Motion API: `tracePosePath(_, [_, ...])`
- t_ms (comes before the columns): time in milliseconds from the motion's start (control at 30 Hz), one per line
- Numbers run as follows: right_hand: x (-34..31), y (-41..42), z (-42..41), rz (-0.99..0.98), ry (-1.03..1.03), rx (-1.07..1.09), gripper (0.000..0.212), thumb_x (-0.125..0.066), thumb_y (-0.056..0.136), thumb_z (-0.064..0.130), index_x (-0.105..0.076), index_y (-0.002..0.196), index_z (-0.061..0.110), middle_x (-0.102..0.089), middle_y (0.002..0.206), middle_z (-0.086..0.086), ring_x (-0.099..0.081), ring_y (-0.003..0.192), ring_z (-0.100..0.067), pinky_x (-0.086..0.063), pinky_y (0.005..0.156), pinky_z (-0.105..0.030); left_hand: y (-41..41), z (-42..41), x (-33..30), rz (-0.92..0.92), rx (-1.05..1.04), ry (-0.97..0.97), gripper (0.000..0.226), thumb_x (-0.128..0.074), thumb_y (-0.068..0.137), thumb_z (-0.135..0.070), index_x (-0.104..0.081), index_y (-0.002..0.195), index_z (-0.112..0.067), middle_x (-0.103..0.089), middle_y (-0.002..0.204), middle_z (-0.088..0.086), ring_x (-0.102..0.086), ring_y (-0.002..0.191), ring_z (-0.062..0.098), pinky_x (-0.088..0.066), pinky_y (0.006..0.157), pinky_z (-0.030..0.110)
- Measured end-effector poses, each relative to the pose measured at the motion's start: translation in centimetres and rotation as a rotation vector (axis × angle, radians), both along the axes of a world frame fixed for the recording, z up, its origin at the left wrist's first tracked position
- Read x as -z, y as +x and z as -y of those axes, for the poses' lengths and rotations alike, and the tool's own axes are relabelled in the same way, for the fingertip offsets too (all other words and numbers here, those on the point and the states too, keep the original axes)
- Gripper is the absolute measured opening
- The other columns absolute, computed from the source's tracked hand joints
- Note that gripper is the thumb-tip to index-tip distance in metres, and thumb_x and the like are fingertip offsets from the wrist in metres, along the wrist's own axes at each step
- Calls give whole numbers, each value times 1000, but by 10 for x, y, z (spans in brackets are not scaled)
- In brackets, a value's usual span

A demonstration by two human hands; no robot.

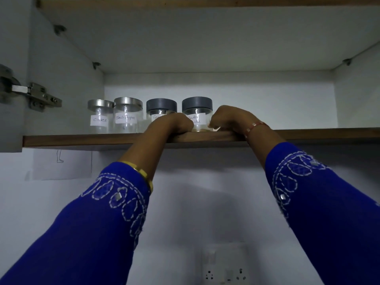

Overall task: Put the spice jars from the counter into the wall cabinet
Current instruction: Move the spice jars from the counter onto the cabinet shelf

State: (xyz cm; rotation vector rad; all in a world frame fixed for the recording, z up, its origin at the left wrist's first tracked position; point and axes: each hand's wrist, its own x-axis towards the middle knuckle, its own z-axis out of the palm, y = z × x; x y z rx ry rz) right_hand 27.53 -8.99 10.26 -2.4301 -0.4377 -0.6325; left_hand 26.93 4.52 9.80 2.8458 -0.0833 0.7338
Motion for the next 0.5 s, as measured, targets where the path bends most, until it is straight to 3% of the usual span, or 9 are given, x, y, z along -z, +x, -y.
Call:
tracePosePath(67, [5,-2,-1,82,68,-2,13,-49,88,4,-59,85,-4,-64,98,-19,-58,96,-29,-46,71,-29,-3,1,4,95,15,-78,12,-40,91,-12,-49,87,-7,-58,101,14,-48,82,24,-35,75,30])
tracePosePath(133, [12,-6,-4,244,107,53,23,-46,86,4,-44,63,3,-60,90,-17,-56,91,-28,-37,64,-26,-10,2,11,256,37,-176,22,-40,90,-14,-57,98,-2,-61,111,17,-53,88,29,-36,74,31])
tracePosePath(233, [25,-17,-8,448,134,84,16,-46,84,4,-57,81,-6,-63,103,-24,-56,86,-33,-36,63,-26,-30,6,30,501,-48,-207,31,-39,92,-18,-63,107,-5,-65,111,17,-59,100,33,-35,71,31])
tracePosePath(300, [38,-25,-9,499,92,124,19,-44,86,7,-58,77,-4,-65,99,-24,-48,75,-27,-31,57,-26,-43,10,47,599,-87,-91,34,-35,95,-20,-63,103,-4,-66,106,19,-60,97,35,-38,72,34])
tracePosePath(400, [63,-42,-5,605,-7,205,31,-40,92,15,-64,90,-3,-68,95,-23,-55,80,-32,-30,63,-30,-54,7,75,738,0,17,36,-31,95,-19,-63,102,-4,-68,102,18,-60,95,34,-40,87,38])
tracePosePath(433, [71,-47,-2,636,-39,213,33,-38,94,18,-65,94,-2,-68,97,-22,-58,87,-34,-34,67,-33,-57,4,84,740,43,14,36,-32,94,-19,-62,108,-5,-67,108,17,-58,103,33,-36,96,41])
tracePosePath(500, [92,-55,2,643,-145,205,34,-41,94,20,-59,114,0,-62,118,-22,-53,111,-35,-37,93,-37,-64,4,105,712,162,-64,41,-32,92,-16,-53,124,-4,-56,129,17,-45,125,33,-27,111,46])
